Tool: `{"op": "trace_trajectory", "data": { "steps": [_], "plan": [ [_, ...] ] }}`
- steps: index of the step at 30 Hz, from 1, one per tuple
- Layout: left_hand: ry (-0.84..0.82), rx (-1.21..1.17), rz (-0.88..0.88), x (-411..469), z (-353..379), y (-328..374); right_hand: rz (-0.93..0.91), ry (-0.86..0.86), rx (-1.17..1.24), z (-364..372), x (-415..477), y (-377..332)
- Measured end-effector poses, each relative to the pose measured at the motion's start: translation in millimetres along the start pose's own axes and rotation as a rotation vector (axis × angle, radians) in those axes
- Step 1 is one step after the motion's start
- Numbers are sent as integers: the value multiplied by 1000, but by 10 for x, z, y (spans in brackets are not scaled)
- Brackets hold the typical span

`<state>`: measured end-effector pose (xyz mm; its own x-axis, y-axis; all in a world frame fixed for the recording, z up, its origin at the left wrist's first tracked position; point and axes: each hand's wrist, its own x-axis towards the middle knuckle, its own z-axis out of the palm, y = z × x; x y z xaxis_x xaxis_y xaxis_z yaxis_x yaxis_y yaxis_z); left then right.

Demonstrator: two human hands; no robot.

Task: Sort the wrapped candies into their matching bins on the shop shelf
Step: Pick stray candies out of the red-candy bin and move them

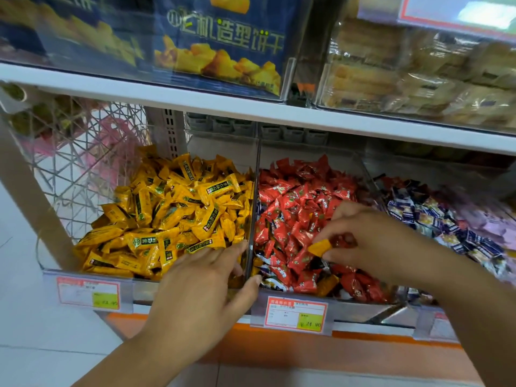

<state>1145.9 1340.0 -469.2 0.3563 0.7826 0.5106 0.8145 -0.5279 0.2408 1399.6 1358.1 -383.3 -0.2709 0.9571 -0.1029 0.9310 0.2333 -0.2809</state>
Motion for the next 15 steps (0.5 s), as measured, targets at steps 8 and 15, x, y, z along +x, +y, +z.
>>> {"op": "trace_trajectory", "data": {
  "steps": [8,15],
  "plan": [
    [9,2,12,-5,14,-15,-143,324,568,-50,213,-524],
    [23,19,48,-18,5,-36,17,-204,41,-189,5,-156]
  ]
}}
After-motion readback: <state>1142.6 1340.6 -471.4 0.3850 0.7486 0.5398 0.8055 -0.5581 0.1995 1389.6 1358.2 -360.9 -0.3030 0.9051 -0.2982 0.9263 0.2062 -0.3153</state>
